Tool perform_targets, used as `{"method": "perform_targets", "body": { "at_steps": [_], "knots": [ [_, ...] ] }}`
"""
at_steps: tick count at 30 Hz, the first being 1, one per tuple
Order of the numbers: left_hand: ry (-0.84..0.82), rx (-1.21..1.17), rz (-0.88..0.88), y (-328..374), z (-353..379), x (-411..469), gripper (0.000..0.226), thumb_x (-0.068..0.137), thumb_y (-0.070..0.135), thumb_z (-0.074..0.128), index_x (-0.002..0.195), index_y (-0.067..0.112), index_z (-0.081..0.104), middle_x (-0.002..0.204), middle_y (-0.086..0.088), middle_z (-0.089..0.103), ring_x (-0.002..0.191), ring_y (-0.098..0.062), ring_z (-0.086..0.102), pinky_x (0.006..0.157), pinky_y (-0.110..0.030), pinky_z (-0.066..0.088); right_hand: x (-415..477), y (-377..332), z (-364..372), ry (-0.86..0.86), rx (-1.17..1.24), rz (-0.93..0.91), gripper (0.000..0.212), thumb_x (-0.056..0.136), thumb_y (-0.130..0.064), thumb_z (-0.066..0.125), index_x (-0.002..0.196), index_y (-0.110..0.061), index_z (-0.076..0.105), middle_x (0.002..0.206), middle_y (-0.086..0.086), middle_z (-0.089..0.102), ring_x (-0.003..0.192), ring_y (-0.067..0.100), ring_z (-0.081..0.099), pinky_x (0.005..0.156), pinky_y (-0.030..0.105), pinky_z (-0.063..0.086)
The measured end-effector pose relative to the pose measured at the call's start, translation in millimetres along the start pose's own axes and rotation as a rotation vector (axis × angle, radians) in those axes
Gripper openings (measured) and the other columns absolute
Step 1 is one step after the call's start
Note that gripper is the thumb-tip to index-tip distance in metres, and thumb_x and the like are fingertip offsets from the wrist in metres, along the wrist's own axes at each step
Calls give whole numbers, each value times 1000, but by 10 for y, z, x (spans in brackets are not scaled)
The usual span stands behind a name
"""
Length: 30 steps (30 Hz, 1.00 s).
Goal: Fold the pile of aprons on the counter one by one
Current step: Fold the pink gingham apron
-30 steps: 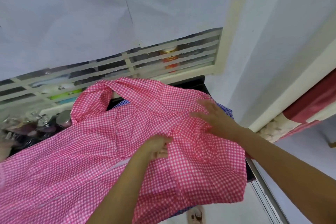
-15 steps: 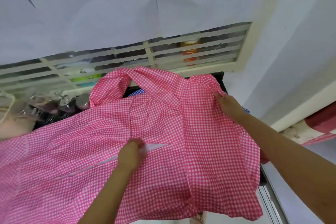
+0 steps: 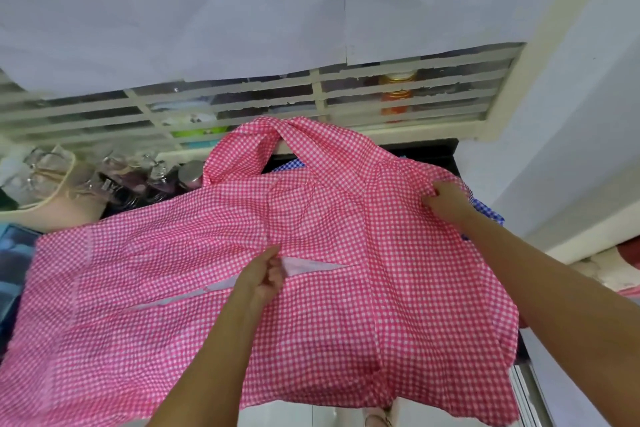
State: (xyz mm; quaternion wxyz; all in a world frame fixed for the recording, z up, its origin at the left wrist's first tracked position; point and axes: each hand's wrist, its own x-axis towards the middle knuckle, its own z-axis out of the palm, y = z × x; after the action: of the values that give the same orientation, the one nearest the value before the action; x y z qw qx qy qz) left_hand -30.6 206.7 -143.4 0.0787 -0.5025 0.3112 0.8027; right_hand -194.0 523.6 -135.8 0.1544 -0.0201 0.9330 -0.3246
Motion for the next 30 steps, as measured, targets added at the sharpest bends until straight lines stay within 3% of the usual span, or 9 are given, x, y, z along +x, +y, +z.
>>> {"method": "perform_targets", "body": {
  "at_steps": [9, 12, 14, 17, 21, 23, 25, 27, 30],
  "knots": [
    [57, 370, 69, -58, -185, -261, 12, 91, 23, 63, 90, 11, 62, 54, 1, 38, 30, -3, 25, 28, -14, 19, -79, -122, -63, -16, 40, 60, 34, 100, -20, 43, 119, 3, 60, 121, 24, 60, 109, 35, 56, 89, 33, 39],
    [200, 945, 165, -69, -376, -268, 38, 93, 36, 60, 66, 9, 59, 39, 2, 47, 29, -8, 38, 37, -17, 37, -104, -207, -99, 3, 22, 61, 37, 99, -20, 47, 130, 0, 53, 131, 21, 55, 117, 34, 52, 98, 37, 38],
    [323, 1343, 265, -51, -457, -254, 54, 90, 50, 57, 52, 12, 57, 41, 0, 54, 37, -13, 50, 58, -24, 52, -94, -238, -95, 43, 79, 50, 47, 93, -18, 58, 136, -4, 45, 135, 19, 52, 121, 34, 50, 101, 40, 38],
    [336, 1546, 361, 16, -258, -326, 57, 92, 52, 53, 49, 14, 56, 42, 2, 55, 41, -13, 52, 63, -23, 49, -20, -247, -61, 147, 74, 87, 67, 83, -23, 70, 138, -8, 36, 138, 19, 42, 126, 36, 42, 104, 48, 35],
    [180, 1236, 652, 224, 362, -269, 37, 91, 28, 62, 58, 13, 60, 51, 2, 57, 49, -10, 52, 59, -22, 47, -141, -406, 58, 428, -68, -185, 35, 93, -14, 41, 123, -2, 55, 131, 23, 49, 123, 37, 42, 107, 43, 30],
    [88, 978, 674, 374, 712, -138, 20, 88, 17, 67, 69, 10, 66, 62, -2, 61, 57, -14, 54, 69, -32, 51, -288, -446, 221, 415, -180, -401, 48, 96, -26, 26, 120, -3, 60, 131, 21, 53, 126, 37, 45, 111, 40, 23],
    [37, 855, 657, 513, 1047, -31, 12, 84, 15, 71, 86, 3, 69, 75, -5, 65, 62, -14, 56, 78, -35, 51, -387, -402, 385, 158, -368, -460, 77, 92, -57, -4, 146, -18, 34, 157, 11, 20, 146, 31, 14, 115, 42, -1],
    [24, 733, 586, 617, 1329, 45, 33, 80, 18, 77, 105, 2, 64, 97, -7, 67, 77, -19, 62, 87, -37, 51, -386, -261, 526, -13, -491, -408, 87, 71, -74, -27, 147, -38, -6, 154, 2, -25, 142, 28, -22, 109, 47, -19],
    [2, 566, 533, 769, 1616, 114, 56, 76, 18, 78, 124, 5, 52, 118, -3, 61, 108, -26, 60, 100, -44, 47, -350, -122, 610, -182, -520, -368, 93, 55, -88, -23, 140, -51, -16, 147, 1, -37, 136, 33, -33, 102, 55, -22]
  ]
}}
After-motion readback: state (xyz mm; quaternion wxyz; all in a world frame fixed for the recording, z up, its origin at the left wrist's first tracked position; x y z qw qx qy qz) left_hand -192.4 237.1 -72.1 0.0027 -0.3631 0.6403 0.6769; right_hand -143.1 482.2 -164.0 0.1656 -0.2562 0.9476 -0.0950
